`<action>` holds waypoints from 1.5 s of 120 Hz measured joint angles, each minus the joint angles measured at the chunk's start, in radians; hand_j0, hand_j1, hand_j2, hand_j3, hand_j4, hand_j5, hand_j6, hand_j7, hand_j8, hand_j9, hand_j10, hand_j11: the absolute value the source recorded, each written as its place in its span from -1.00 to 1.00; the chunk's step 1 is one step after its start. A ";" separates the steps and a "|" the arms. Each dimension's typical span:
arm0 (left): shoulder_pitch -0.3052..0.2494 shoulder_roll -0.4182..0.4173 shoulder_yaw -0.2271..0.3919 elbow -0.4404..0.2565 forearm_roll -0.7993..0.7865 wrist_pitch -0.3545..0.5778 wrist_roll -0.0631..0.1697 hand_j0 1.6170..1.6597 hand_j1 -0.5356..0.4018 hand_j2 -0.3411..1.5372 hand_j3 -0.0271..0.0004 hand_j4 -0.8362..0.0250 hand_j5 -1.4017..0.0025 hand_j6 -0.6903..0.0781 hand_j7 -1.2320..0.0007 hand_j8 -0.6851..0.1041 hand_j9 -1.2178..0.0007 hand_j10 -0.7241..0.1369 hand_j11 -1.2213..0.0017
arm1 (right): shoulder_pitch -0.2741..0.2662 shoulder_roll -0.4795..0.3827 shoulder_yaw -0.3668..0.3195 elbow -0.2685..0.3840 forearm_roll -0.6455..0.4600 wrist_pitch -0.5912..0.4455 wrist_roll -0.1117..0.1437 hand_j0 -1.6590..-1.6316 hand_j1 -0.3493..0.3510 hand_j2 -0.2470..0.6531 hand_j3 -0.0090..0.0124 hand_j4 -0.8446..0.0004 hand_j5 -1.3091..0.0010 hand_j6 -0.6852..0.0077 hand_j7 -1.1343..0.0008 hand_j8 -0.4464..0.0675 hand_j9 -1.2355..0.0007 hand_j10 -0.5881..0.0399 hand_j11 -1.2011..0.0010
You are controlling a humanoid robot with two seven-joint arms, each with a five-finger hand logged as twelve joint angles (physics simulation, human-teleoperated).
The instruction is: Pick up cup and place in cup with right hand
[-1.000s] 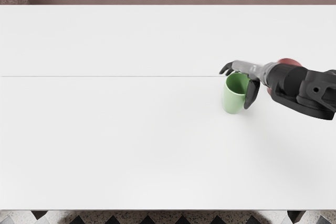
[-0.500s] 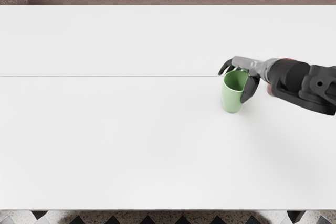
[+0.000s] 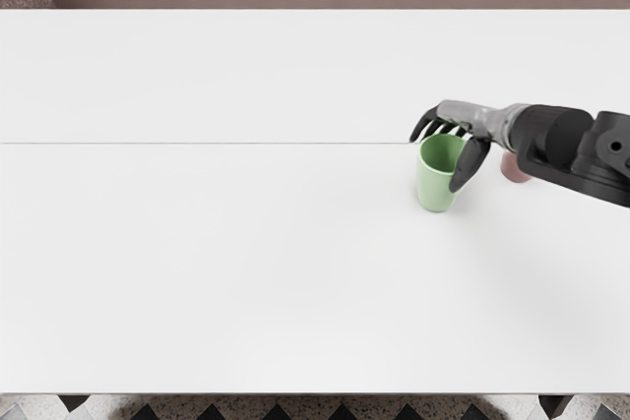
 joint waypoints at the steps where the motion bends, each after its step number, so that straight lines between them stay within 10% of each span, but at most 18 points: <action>1: 0.000 0.000 0.000 0.000 0.000 0.000 0.000 0.92 0.89 -0.64 0.97 0.94 1.00 0.80 1.00 0.74 1.00 0.68 1.00 | 0.000 -0.001 0.001 0.000 0.001 0.000 0.000 -0.87 0.25 -0.30 -0.17 0.00 0.17 -0.13 0.04 -0.53 0.12 -0.42 0.10; 100: 0.000 0.000 0.000 0.000 0.000 0.000 0.000 0.92 0.89 -0.64 0.97 0.94 1.00 0.80 1.00 0.74 1.00 0.68 1.00 | 0.006 -0.238 0.330 0.055 0.236 0.326 0.000 -0.90 0.23 -0.26 -0.13 0.02 0.14 -0.19 0.02 -0.57 0.10 -0.43 0.07; 180: 0.000 0.000 0.000 0.000 0.000 0.000 0.000 0.92 0.89 -0.64 0.97 0.94 1.00 0.80 1.00 0.74 1.00 0.68 1.00 | 0.012 -0.290 0.351 -0.076 0.252 0.335 0.000 -0.89 0.27 -0.23 -0.16 0.00 0.16 -0.16 0.03 -0.55 0.12 -0.41 0.09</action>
